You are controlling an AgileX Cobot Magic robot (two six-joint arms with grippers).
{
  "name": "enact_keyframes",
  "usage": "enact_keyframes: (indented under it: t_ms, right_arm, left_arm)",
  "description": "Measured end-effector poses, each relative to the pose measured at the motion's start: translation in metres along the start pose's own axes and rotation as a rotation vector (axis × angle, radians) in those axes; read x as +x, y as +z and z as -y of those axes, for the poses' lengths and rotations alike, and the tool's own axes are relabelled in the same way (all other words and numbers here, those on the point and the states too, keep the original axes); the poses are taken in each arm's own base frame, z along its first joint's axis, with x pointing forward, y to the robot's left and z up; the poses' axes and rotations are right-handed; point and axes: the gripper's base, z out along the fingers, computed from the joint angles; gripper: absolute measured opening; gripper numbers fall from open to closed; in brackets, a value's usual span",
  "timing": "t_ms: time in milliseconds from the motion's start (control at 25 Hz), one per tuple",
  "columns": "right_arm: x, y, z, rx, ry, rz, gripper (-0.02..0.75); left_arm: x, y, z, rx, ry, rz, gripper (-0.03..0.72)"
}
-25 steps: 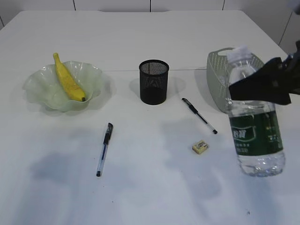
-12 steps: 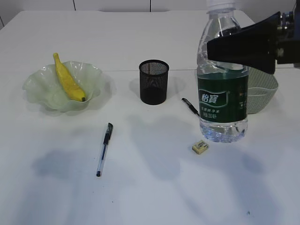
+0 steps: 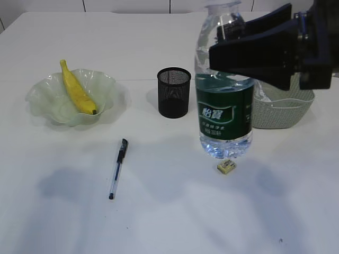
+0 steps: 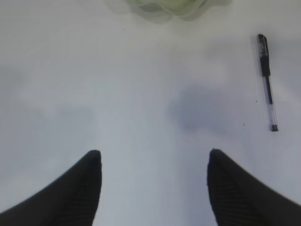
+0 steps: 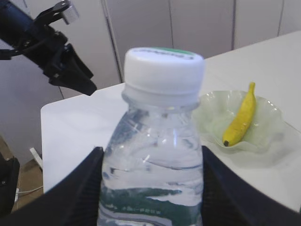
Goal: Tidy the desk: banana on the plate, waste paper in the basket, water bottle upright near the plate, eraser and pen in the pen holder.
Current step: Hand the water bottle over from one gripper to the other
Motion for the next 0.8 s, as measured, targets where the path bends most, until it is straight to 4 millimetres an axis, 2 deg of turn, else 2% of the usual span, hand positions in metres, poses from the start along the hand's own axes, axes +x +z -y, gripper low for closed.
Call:
enact_keyframes:
  t_ms: [160,320,640,800]
  right_arm:
    - [-0.002,0.016,-0.012,-0.058,-0.075,0.025,0.41]
    - [-0.006,0.019,-0.011,-0.031,-0.074,0.059,0.41]
    - [-0.007,0.02,-0.009,-0.007,-0.063,0.078,0.409]
    - [-0.008,0.02,-0.008,0.003,-0.058,0.081,0.409]
  left_arm:
    - [-0.001,0.0,0.0,0.002,0.0,0.008,0.496]
    - [-0.006,0.0,0.002,0.017,0.0,0.064,0.496]
    - [-0.03,-0.004,0.007,0.066,0.031,0.337,0.496]
    - [-0.044,0.001,0.01,0.084,0.073,0.461,0.496]
